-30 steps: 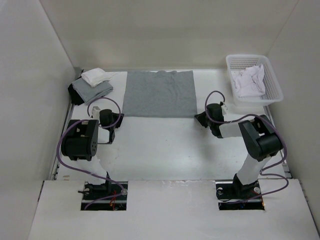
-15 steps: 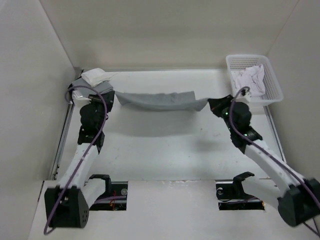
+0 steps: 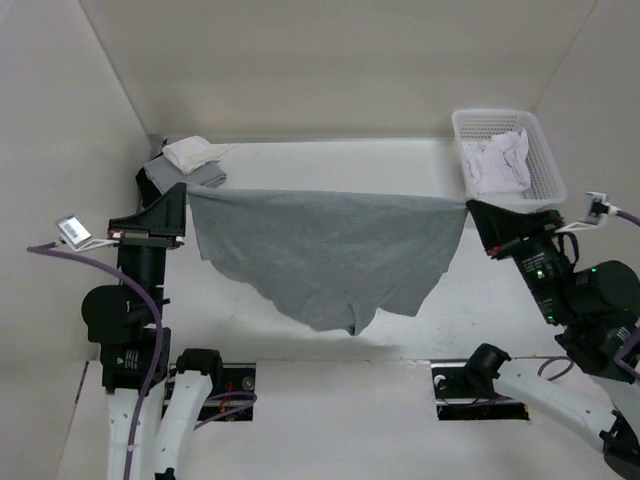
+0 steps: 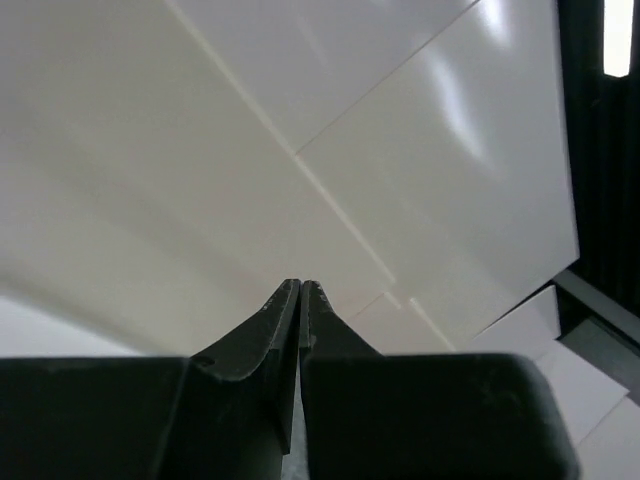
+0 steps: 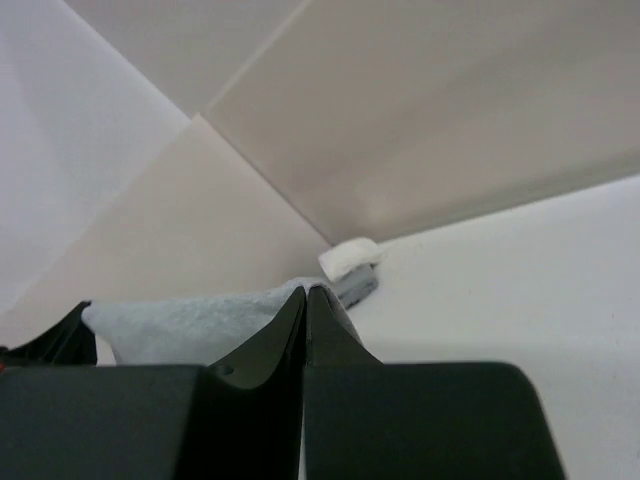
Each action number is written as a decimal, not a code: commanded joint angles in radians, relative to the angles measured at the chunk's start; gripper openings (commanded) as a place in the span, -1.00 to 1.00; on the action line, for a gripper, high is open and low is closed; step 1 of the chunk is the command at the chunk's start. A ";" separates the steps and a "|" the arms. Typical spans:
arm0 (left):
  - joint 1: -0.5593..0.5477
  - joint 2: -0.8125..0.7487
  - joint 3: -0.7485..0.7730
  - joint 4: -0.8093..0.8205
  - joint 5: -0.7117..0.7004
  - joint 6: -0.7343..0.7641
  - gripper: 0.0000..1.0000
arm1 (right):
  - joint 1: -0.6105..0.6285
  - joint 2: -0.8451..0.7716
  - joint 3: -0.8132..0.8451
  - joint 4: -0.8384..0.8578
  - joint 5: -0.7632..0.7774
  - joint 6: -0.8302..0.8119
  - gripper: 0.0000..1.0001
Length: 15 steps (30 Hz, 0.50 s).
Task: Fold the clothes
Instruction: Fold the tank top
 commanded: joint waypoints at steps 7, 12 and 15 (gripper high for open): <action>0.020 0.138 -0.275 -0.125 -0.010 0.029 -1.00 | -0.121 0.240 -0.213 0.049 -0.091 0.047 -0.98; 0.023 0.596 -0.303 0.194 -0.126 0.018 -1.00 | -0.377 0.695 -0.164 0.324 -0.378 0.119 -1.00; 0.032 0.937 -0.163 0.303 -0.146 0.024 -1.00 | -0.449 1.010 0.026 0.355 -0.452 0.128 -1.00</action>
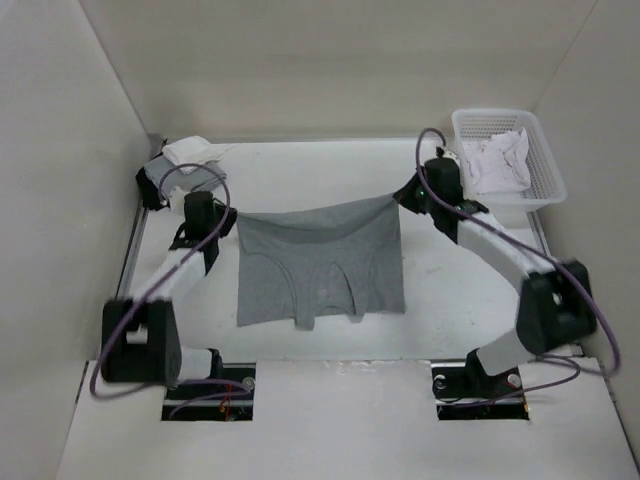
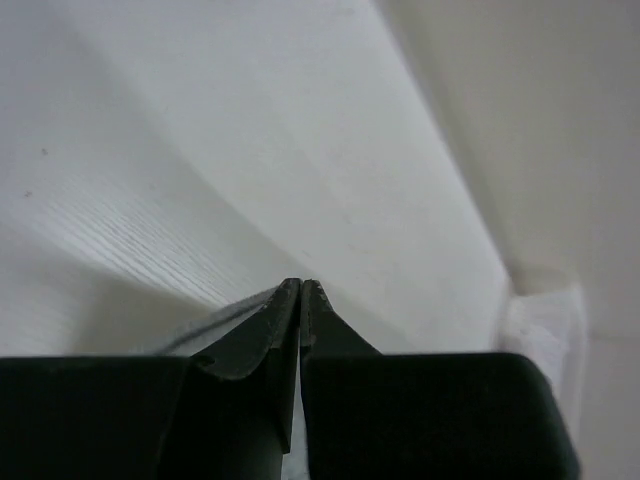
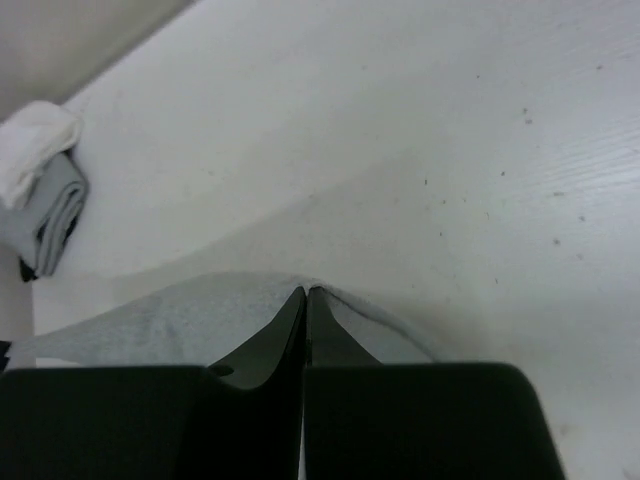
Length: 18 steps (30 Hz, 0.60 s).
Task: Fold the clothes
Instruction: Fold the tank top
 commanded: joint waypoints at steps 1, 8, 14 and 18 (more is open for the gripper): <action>0.015 0.289 0.168 0.223 -0.054 0.006 -1.00 | -0.067 0.250 0.220 0.147 -0.159 0.035 -1.00; 0.036 0.634 0.535 0.178 0.039 0.009 -1.00 | -0.164 0.621 0.656 -0.005 -0.236 0.019 -1.00; 0.038 0.495 0.384 0.278 0.079 -0.015 -1.00 | -0.187 0.394 0.309 0.166 -0.249 0.060 -1.00; 0.042 0.355 0.135 0.388 0.092 -0.063 -1.00 | -0.184 0.254 0.036 0.306 -0.252 0.110 -1.00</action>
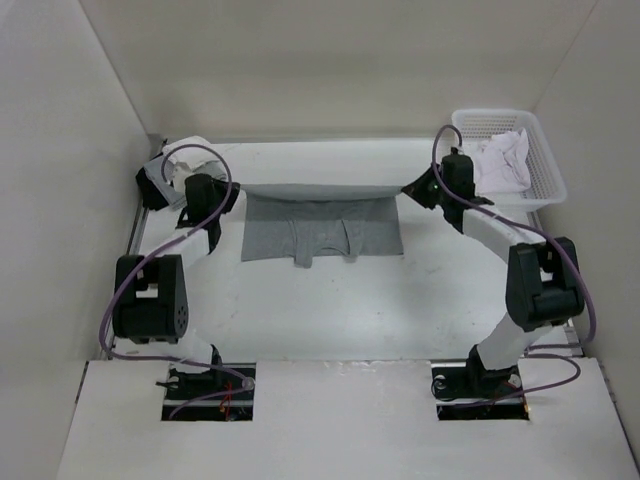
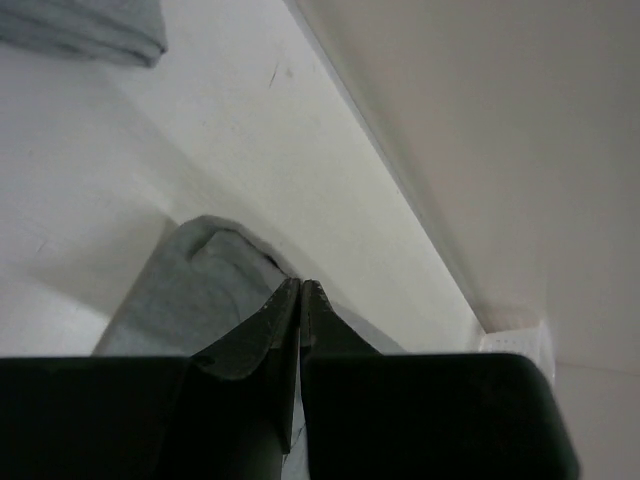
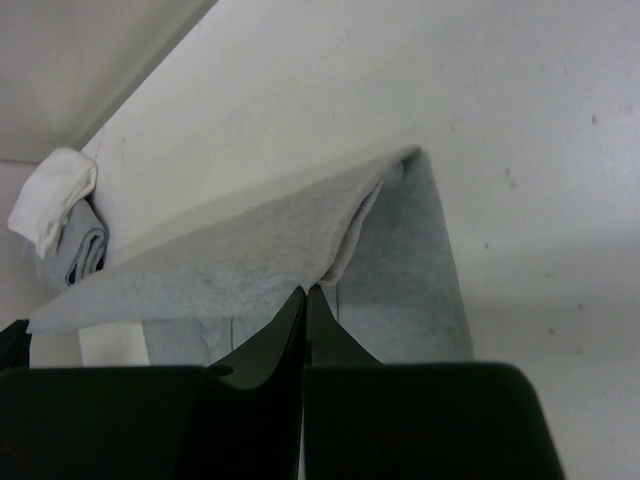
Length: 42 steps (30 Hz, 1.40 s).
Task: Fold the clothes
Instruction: Fold the tank top
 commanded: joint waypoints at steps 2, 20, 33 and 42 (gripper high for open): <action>0.017 -0.161 -0.223 0.172 0.036 -0.052 -1.00 | 0.006 -0.134 -0.202 0.207 -0.014 0.057 -1.00; 0.119 -0.486 -0.701 0.200 0.230 0.019 -0.91 | 0.081 -0.398 -0.701 0.289 0.108 0.110 -1.00; 0.056 -0.669 -0.655 0.111 0.153 0.026 -0.53 | 0.047 -0.296 -0.620 0.280 0.030 0.065 0.04; -0.142 -0.658 -0.572 0.139 0.070 0.059 -0.53 | 0.023 -0.076 -0.554 0.404 -0.134 0.172 -0.26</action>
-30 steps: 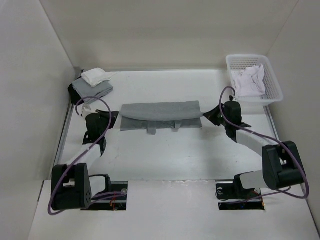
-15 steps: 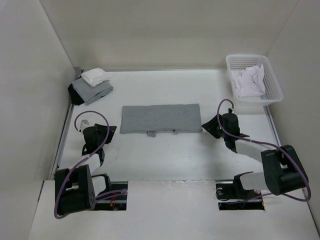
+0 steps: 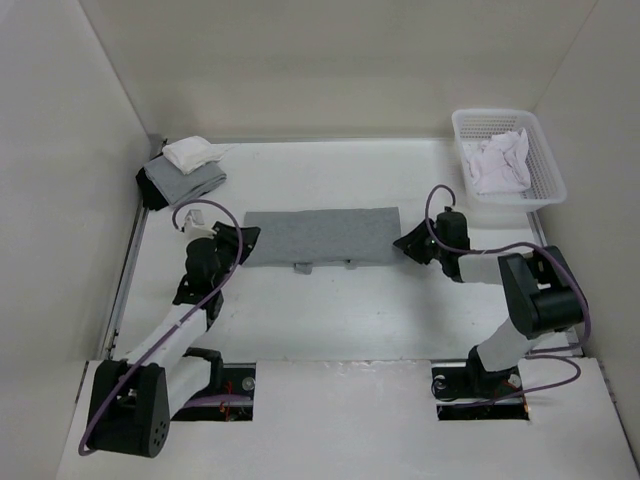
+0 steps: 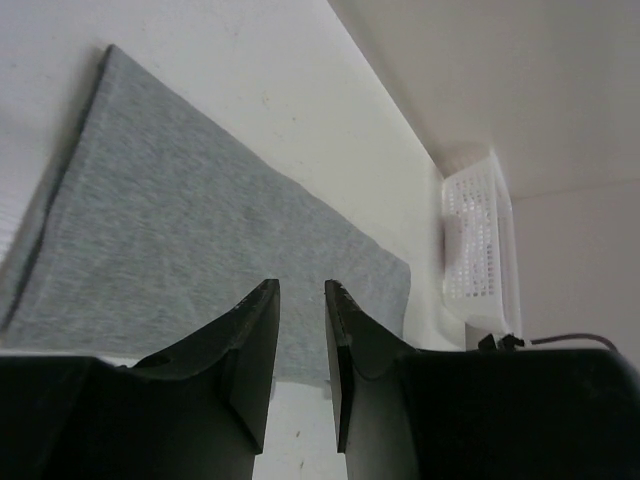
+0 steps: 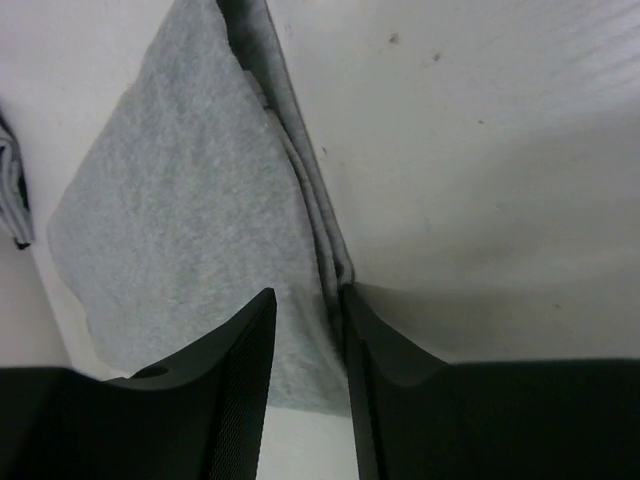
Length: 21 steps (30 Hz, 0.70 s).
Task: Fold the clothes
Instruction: Fold the tank top
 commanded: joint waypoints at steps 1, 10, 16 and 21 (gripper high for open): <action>-0.042 0.009 0.053 0.054 -0.043 0.026 -0.53 | -0.010 0.048 0.027 0.096 -0.079 0.055 -0.29; -0.153 0.126 0.055 0.188 -0.044 0.006 -0.53 | -0.016 0.086 0.010 0.264 -0.045 0.129 -0.99; -0.273 0.244 0.045 0.310 -0.054 -0.014 -0.51 | -0.076 -0.186 -0.070 0.154 0.030 0.053 -1.00; -0.300 0.301 0.033 0.376 -0.053 -0.048 -0.48 | -0.047 -0.377 0.034 -0.105 0.088 -0.108 -1.00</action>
